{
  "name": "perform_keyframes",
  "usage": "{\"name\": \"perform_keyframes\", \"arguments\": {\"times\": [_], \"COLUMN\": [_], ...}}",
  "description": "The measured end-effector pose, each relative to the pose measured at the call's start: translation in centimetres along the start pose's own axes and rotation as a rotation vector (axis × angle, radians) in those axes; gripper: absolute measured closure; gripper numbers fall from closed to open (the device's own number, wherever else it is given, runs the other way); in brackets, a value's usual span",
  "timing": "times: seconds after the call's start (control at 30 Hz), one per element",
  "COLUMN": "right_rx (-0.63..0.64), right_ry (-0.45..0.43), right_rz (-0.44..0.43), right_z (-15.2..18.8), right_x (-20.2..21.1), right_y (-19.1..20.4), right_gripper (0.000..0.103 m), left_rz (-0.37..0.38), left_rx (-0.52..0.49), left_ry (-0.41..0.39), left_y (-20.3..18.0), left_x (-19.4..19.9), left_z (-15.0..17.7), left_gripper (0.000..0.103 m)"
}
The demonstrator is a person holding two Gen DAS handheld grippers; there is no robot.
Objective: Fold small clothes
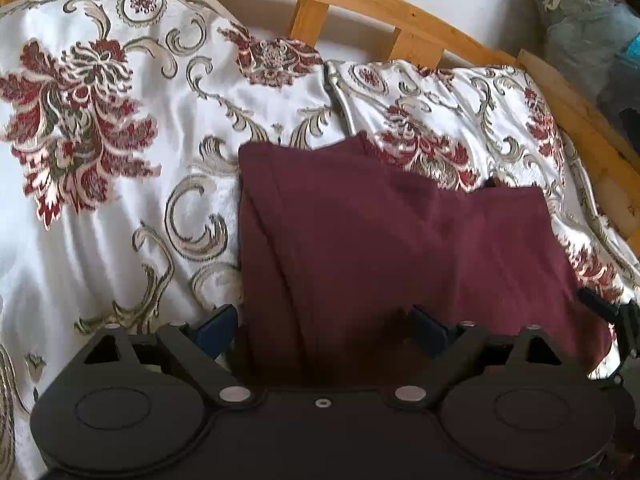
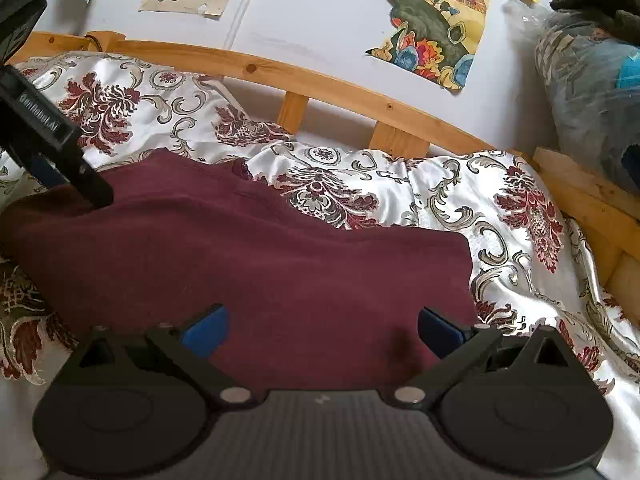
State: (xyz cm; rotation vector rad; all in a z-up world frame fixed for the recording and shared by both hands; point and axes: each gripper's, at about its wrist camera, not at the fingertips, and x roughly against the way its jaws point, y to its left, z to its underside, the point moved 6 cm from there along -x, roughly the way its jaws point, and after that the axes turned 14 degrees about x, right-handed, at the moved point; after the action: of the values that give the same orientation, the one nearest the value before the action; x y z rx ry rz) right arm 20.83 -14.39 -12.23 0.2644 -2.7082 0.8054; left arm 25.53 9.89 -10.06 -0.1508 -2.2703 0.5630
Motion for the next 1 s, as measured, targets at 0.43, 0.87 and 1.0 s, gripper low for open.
{"name": "perform_keyframes", "arguments": {"times": [0.43, 0.87, 1.0], "right_rx": [-0.019, -0.017, -0.034], "right_ry": [0.006, 0.007, -0.008], "right_rz": [-0.014, -0.014, -0.016], "right_z": [0.1, 0.1, 0.1], "right_x": [0.0, -0.1, 0.2], "right_y": [-0.2, -0.1, -0.4], "right_gripper": [0.000, 0.000, 0.000], "left_rz": [0.042, 0.107, 0.105], "left_rx": [0.028, 0.074, 0.117], "left_ry": [0.117, 0.184, 0.186], "left_y": [0.4, 1.3, 2.3], "left_x": [-1.2, -0.4, 0.1], "left_z": [0.2, 1.2, 1.2], "left_gripper": [0.010, 0.017, 0.028]}}
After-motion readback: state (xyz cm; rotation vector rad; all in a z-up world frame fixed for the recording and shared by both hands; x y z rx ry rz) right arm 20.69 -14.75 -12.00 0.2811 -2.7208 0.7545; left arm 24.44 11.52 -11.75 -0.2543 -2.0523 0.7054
